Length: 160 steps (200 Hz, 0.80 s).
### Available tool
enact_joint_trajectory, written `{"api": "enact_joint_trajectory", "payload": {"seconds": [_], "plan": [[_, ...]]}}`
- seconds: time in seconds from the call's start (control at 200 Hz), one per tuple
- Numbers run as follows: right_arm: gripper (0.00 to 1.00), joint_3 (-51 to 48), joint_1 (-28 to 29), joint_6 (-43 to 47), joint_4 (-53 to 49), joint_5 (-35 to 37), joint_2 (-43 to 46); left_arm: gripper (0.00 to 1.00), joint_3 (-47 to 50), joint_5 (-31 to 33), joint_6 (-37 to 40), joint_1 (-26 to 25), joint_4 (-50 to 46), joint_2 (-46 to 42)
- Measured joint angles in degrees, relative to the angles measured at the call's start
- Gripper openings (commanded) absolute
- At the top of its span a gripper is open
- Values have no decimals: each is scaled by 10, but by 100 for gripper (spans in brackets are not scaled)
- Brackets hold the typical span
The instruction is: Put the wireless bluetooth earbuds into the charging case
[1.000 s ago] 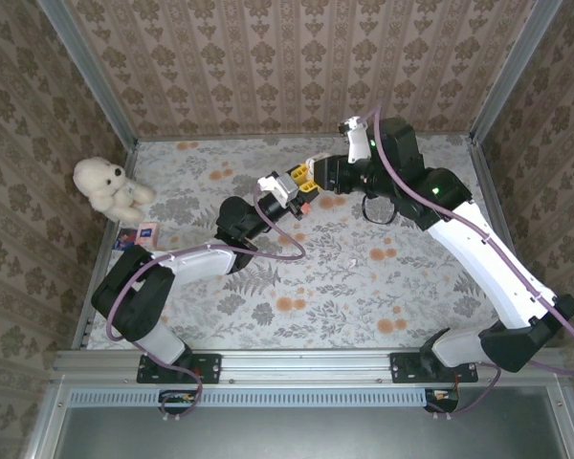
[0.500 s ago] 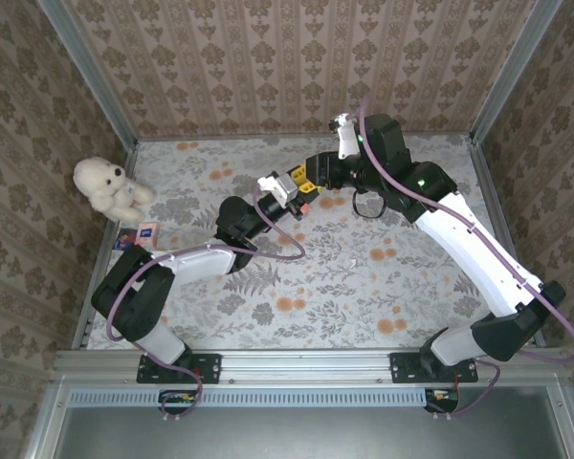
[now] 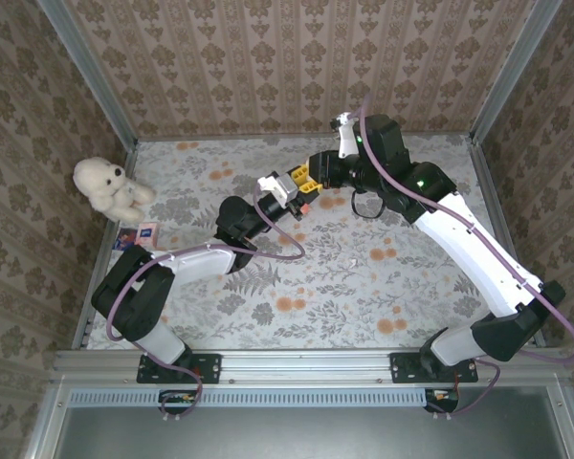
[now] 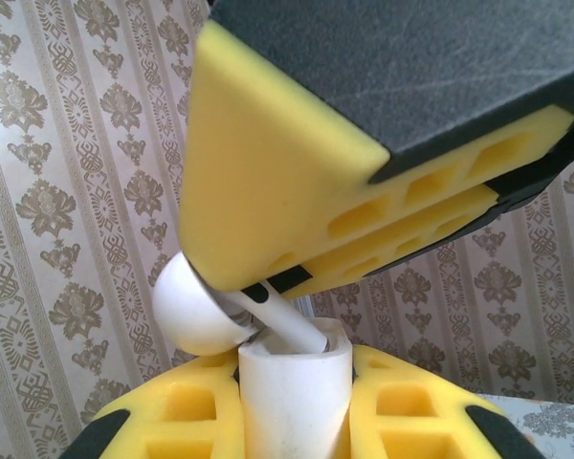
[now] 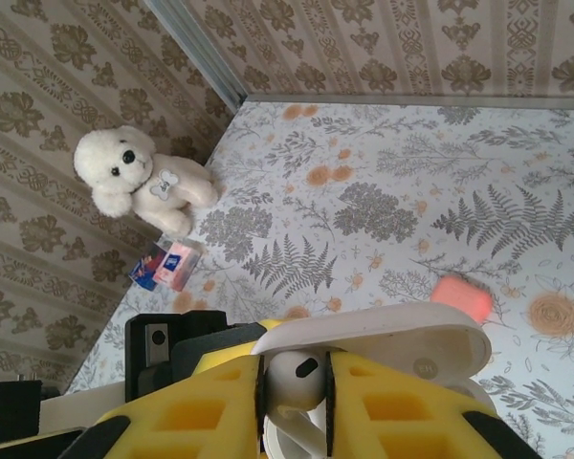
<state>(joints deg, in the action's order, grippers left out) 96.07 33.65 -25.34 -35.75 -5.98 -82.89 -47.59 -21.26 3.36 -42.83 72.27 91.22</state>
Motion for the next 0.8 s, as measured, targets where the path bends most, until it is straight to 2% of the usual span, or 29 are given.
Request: {"api": "enact_joint_trajectory", "payload": {"seconds": [0.23,0.53,0.8], "plan": [[20,-35,0,-21,46,4,14,0,0,2,0,3,-1,0],[20,-176,0,-76,191,30,104,0,0,0,-1,1,2,0],[20,-237,0,-116,301,43,128,0,-1,0,-7,1,2,0]]}}
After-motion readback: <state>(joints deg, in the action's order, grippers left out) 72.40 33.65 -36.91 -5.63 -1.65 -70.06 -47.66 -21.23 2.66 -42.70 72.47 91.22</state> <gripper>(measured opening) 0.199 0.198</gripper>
